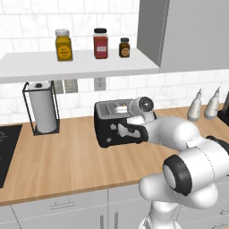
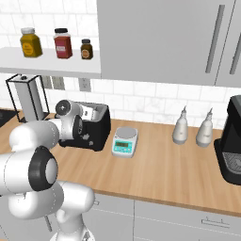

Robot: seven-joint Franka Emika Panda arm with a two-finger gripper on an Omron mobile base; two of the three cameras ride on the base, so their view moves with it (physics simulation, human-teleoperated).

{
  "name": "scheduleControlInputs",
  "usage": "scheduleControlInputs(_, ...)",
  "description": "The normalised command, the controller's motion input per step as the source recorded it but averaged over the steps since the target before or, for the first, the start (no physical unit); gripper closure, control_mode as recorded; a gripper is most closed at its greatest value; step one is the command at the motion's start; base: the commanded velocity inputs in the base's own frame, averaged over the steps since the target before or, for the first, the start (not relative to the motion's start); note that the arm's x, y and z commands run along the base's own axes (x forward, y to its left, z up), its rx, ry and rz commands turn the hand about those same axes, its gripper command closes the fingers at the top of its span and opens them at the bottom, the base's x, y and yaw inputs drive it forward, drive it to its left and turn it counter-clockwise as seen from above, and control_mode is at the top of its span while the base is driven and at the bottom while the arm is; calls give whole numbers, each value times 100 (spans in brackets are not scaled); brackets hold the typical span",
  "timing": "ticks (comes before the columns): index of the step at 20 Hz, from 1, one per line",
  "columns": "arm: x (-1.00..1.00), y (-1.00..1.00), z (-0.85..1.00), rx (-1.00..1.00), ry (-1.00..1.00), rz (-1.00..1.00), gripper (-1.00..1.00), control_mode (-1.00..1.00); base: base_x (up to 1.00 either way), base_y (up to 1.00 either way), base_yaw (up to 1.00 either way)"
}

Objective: Start the toaster. Once the lever pops up, take the bread to the plate on the dining counter.

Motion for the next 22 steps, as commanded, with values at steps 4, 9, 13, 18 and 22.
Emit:
scheduleControlInputs(4,0,0,0,0,0,0,-100,-100,0,0,0)
scheduleControlInputs(9,0,0,0,0,0,0,-100,-100,0,0,0)
scheduleControlInputs(13,0,0,0,0,0,0,-100,-100,0,0,0)
scheduleControlInputs(18,0,0,0,0,0,0,-100,-100,0,0,0)
scheduleControlInputs(22,0,0,0,0,0,0,-100,-100,0,0,0)
